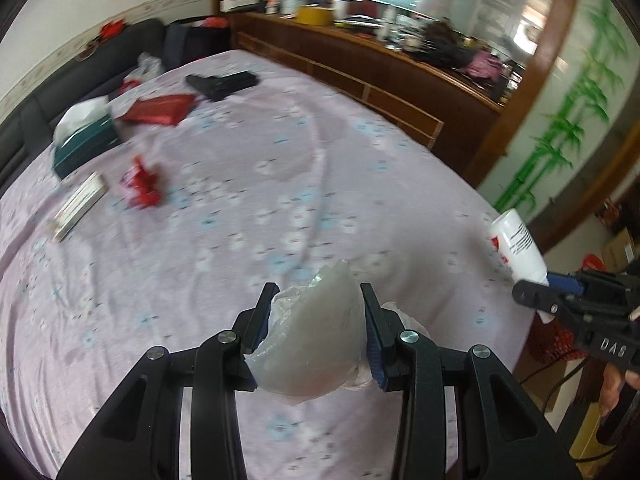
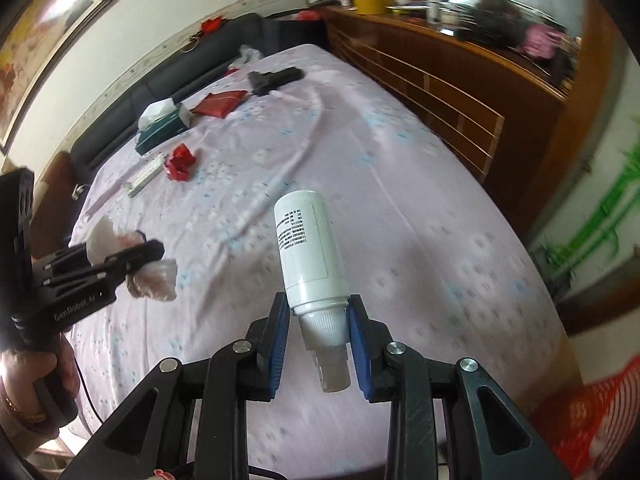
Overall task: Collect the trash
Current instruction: 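Carry the plastic bag and spray bottle toward the red basket, then open the left tool over the basket while the right tool releases the spray bottle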
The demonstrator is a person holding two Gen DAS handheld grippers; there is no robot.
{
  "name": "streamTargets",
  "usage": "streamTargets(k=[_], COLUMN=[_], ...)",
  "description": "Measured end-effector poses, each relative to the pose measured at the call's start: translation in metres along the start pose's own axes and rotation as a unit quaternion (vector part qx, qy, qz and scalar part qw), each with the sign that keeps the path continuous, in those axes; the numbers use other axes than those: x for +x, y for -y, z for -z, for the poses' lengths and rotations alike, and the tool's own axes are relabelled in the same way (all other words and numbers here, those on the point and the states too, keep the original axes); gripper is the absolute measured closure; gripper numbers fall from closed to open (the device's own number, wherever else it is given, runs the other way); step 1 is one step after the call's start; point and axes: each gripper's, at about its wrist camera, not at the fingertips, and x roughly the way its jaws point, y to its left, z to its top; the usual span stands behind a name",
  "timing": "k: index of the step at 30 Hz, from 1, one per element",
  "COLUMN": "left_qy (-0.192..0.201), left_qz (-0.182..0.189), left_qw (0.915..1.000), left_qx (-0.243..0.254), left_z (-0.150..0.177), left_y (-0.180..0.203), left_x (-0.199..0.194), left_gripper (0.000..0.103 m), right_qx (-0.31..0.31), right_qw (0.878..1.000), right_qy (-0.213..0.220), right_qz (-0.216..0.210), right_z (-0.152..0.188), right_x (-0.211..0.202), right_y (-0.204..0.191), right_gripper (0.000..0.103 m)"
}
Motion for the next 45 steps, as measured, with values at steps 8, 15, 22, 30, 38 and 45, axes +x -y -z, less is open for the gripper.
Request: streamTargets(k=[8, 15, 22, 30, 38, 45], left_qy=[0.003, 0.003, 0.007, 0.006, -0.001, -0.005], left_qz=[0.028, 0.047, 0.066, 0.099, 0.135, 0.169], left_qw=[0.9988, 0.9970, 0.9936, 0.9856, 0.9731, 0.9585], left_qx=[0.041, 0.062, 0.091, 0.137, 0.187, 0.230], left_z=[-0.006, -0.009, -0.014, -0.016, -0.011, -0.003], left_y=[0.055, 0.087, 0.124, 0.178, 0.240, 0.296], left_x=[0.004, 0.008, 0.009, 0.013, 0.019, 0.020], left_gripper=[0.065, 0.065, 0.065, 0.065, 0.065, 0.065], right_qx=[0.037, 0.056, 0.076, 0.126, 0.191, 0.244], right_qw=[0.999, 0.997, 0.995, 0.988, 0.974, 0.958], right_qy=[0.010, 0.025, 0.041, 0.060, 0.080, 0.090], right_qz=[0.023, 0.041, 0.047, 0.060, 0.090, 0.122], right_z=[0.031, 0.040, 0.050, 0.083, 0.127, 0.165], right_x=[-0.029, -0.051, -0.072, -0.107, -0.148, -0.177], right_y=[0.032, 0.054, 0.067, 0.096, 0.132, 0.163], right_gripper=[0.073, 0.073, 0.073, 0.073, 0.073, 0.073])
